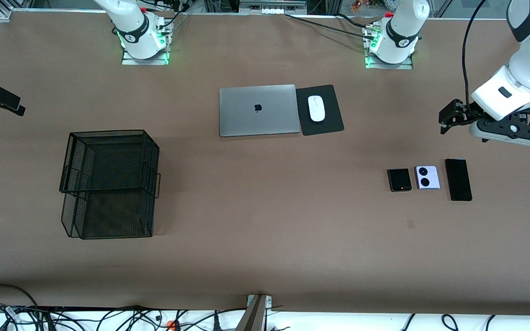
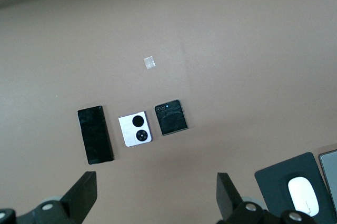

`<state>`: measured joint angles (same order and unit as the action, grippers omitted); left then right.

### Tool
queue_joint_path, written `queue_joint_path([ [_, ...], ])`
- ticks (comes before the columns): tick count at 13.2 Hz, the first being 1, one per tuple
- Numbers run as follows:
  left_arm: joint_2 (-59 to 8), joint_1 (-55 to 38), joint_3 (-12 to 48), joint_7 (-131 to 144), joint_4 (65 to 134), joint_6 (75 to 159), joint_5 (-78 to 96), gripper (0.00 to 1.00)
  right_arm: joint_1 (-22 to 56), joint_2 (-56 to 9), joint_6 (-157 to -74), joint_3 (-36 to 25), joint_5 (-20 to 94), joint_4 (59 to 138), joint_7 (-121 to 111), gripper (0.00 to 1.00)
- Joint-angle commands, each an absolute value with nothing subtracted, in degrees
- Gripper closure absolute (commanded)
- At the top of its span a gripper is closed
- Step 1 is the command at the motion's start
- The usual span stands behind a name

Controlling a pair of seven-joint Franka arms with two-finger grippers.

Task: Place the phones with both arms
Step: 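Reach the left gripper down toward the small black flip phone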

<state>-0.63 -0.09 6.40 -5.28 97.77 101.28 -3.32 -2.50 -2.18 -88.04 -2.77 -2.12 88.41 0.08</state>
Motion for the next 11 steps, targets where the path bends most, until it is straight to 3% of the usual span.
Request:
queue_joint_path([
  [1,-1.41,0.09,6.77,-4.83,96.06,100.11,-4.48,0.0,-2.64,-2.29,-87.63,-2.55,-2.55,87.63,-0.44,0.0],
  [11,-1.67,-0.7,6.86,5.86,96.24,96.77,-4.57,0.0,-2.64,-2.37,-88.15,-2.64,-2.73,87.63,-0.62,0.0],
])
